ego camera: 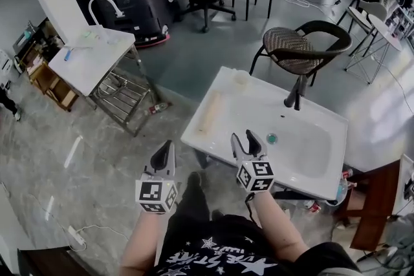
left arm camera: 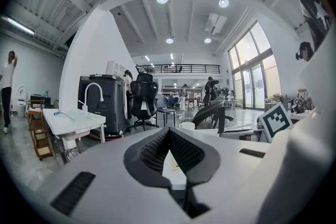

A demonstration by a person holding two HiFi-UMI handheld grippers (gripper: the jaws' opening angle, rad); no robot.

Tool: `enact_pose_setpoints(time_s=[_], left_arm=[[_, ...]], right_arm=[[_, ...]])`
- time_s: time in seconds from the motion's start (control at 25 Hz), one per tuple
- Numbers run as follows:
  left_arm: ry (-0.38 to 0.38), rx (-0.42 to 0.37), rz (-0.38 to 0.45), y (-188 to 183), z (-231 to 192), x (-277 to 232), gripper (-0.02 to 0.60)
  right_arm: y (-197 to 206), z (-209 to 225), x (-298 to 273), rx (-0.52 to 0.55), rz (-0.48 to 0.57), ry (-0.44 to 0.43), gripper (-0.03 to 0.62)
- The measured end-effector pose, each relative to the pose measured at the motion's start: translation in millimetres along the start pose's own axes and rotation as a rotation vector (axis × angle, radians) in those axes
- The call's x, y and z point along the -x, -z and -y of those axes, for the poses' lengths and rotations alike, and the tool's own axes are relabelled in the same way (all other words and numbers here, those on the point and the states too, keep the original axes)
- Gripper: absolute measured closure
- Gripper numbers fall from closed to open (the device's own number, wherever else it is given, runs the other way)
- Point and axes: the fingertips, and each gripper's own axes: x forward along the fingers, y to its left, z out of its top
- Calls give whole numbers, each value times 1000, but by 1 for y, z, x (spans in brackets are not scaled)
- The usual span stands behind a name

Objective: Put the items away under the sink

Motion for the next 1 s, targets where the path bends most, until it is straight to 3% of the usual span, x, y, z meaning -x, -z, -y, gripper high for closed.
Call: enact_pose_setpoints(time_s=[0.28, 0.64, 1.0], left_arm=[[81, 8, -24, 10, -16, -76, 572], [203, 33, -54, 7, -43, -175, 572], [313, 41, -110, 18, -59, -236, 572]], right_arm=[[-11, 31, -39, -38, 7, 51, 245], [-34, 67, -97, 9, 31, 201, 243], [-29, 82, -144, 33, -26, 273, 247]])
